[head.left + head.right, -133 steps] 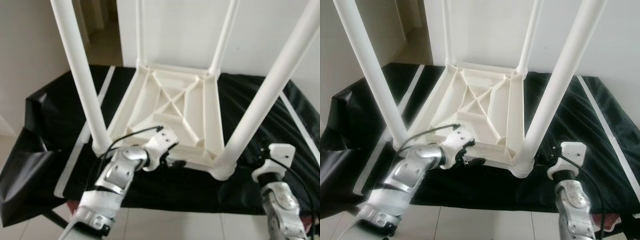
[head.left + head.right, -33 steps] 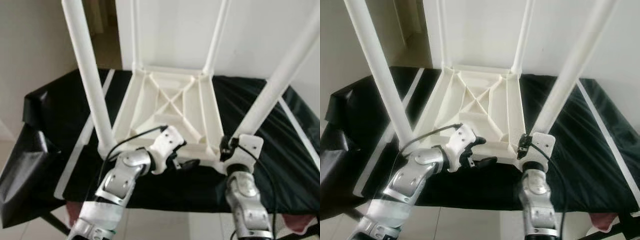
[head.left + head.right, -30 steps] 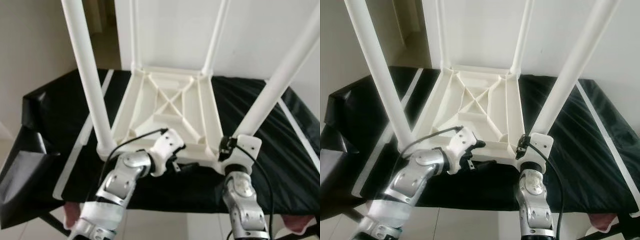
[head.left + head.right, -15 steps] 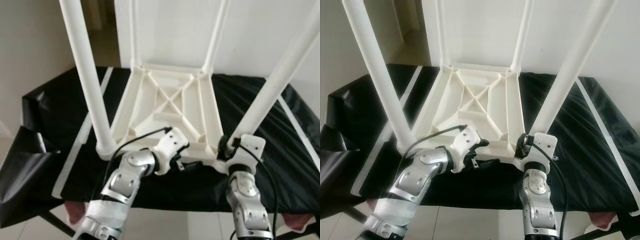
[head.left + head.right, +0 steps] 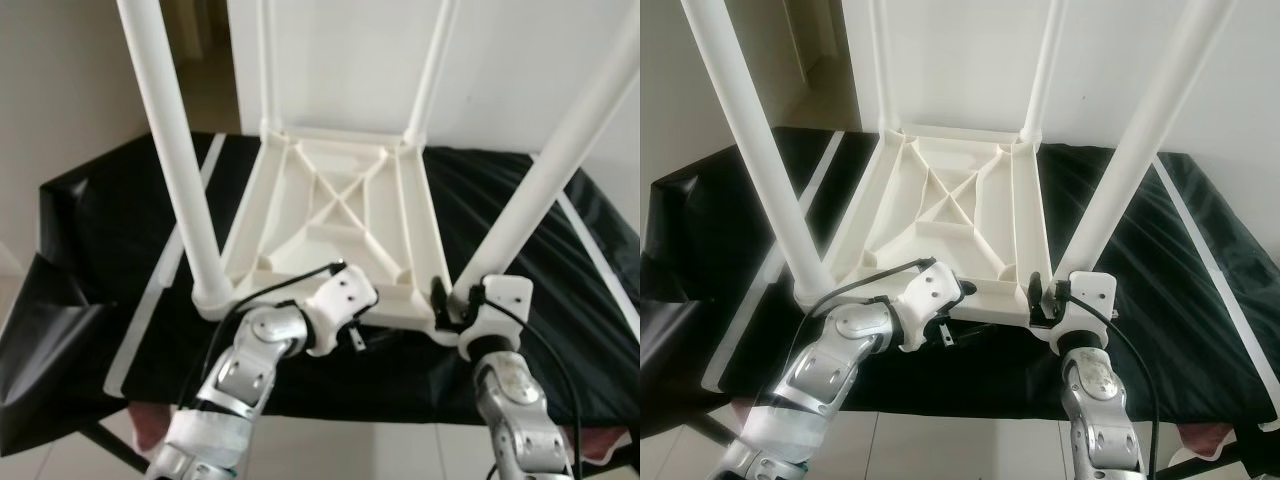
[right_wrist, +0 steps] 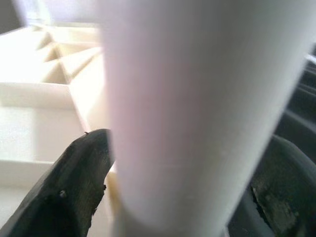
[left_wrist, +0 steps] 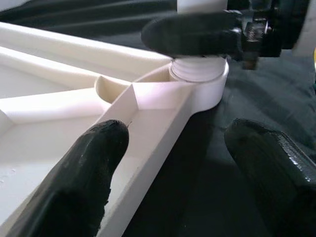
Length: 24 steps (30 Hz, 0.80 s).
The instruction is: Building children table
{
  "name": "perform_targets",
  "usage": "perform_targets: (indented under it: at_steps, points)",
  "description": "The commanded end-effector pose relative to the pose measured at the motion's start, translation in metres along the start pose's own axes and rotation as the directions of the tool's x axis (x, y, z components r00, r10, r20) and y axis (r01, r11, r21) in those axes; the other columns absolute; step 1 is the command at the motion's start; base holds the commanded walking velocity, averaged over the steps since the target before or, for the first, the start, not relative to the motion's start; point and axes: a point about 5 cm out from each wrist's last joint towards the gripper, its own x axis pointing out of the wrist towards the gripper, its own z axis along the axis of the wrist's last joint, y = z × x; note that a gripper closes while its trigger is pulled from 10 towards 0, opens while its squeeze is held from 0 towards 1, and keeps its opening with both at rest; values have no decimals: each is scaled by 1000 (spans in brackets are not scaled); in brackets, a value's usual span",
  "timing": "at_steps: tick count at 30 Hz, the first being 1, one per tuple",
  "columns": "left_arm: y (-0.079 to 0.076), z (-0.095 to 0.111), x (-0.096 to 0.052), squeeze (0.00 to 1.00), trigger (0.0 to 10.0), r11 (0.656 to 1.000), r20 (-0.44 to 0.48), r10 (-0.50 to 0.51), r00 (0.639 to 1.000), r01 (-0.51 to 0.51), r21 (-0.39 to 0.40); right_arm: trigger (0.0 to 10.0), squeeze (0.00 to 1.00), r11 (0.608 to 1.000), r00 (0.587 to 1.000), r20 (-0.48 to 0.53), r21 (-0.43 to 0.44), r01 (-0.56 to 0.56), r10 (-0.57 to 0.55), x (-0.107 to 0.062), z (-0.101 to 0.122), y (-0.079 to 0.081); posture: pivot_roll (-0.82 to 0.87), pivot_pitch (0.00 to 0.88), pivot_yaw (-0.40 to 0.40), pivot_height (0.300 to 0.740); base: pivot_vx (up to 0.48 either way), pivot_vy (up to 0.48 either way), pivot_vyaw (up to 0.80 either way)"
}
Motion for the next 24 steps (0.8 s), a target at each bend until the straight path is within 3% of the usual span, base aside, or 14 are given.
perform_targets:
  at_steps: [1, 6, 13, 14, 16, 18, 19, 20, 21, 24]
  points:
    - [3, 1, -1, 0, 10000, 996, 13, 91, 996, -91, -17, 10000, 0, 999, 999, 20, 11, -44, 44, -2, 3, -2, -33, 0, -33, 740, 0, 0, 0]
    - [-3, 6, -3, 0, 10000, 996, 60, 43, 997, -38, -81, 10000, 0, 985, 985, 30, -44, -170, 171, 0, 7, -13, -31, 0, -40, 740, 0, 0, 0]
    - [-5, 5, -2, 0, 10000, 997, 57, 48, 997, -45, -59, 10000, 0, 955, 957, 18, -69, -288, 290, 4, 7, -21, -31, 0, -39, 740, 0, 0, 0]
    - [-6, 5, -1, 0, 10000, 997, 58, 33, 998, -29, -70, 9294, 0, 946, 947, 11, -68, -318, 320, 7, 7, -24, -30, 0, -40, 740, 0, 0, 0]
    - [-8, 6, -1, 0, 10000, 997, 59, 21, 998, -16, -82, 9569, 0, 936, 937, 7, -58, -348, 349, 8, 7, -25, -29, 0, -41, 740, 0, 0, 0]
    - [-7, 9, 1, 0, 10000, 998, 66, 27, 997, -23, -64, 7608, 0, 920, 922, -9, -52, -388, 388, 10, 6, -26, -23, 0, -45, 740, 0, 0, 0]
    - [-6, 10, 2, 0, 10000, 998, 69, 36, 997, -32, -57, 7608, 0, 915, 916, -13, -55, -400, 400, 11, 5, -26, -23, 0, -45, 740, 0, 0, 0]
    - [-5, 12, 3, 0, 10000, 998, 73, 42, 996, -38, -53, 2549, 0, 912, 915, -20, -63, -404, 404, 11, 4, -26, -19, 0, -49, 740, 0, 0, 0]
    - [-4, 14, 4, 0, 10000, 998, 77, 43, 996, -38, -58, 0, 0, 911, 914, -26, -64, -407, 406, 11, 3, -27, -19, 0, -49, 740, 0, 0, 0]
    - [-4, 16, 5, 0, 10000, 997, 84, 44, 995, -39, -60, 0, 0, 907, 909, -30, -63, -417, 415, 11, 2, -28, -15, 0, -52, 740, 0, 0, 0]
